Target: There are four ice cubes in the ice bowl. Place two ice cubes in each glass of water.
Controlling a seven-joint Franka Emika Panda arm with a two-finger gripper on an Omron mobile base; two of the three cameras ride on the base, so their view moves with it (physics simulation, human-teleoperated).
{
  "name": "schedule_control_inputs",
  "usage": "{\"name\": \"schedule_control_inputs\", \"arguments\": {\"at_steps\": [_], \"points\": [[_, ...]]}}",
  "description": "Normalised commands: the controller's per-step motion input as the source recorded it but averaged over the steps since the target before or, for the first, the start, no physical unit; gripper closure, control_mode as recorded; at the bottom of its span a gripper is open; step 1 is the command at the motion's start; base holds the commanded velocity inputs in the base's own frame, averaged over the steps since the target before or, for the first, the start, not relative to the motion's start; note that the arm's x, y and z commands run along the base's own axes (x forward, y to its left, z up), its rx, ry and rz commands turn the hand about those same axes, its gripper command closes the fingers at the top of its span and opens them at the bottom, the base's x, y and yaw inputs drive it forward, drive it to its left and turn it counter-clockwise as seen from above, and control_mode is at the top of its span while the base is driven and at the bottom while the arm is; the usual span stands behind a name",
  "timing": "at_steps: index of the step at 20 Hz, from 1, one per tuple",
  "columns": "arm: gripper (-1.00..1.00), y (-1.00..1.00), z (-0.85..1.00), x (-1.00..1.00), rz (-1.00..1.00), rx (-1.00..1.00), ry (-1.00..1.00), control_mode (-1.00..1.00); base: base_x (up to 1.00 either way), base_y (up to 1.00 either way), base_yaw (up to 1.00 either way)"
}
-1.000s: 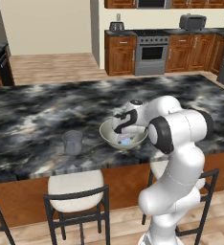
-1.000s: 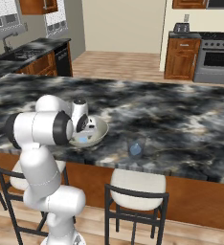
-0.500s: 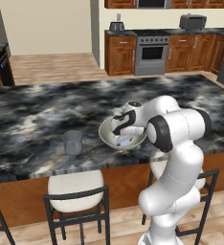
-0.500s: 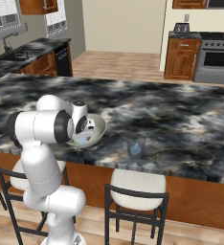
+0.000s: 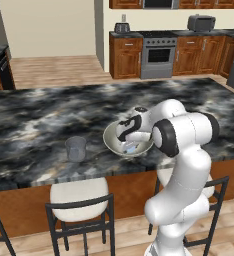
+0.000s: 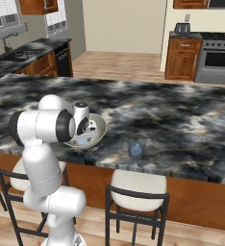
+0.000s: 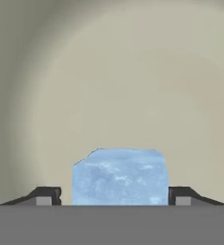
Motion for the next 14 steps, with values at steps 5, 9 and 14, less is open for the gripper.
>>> {"name": "schedule_control_inputs", "arguments": {"at_steps": [5,9,14], "points": [[1.00,0.00,-0.12,0.00,0.04,0.00,0.00,-1.00,0.00,0.00,0.00],[1.00,0.00,-0.04,0.00,0.04,0.00,0.00,-1.00,0.00,0.00,0.00],[1.00,0.00,0.10,0.00,0.01,0.04,-0.06,-1.00,0.00,0.00,0.00]]}}
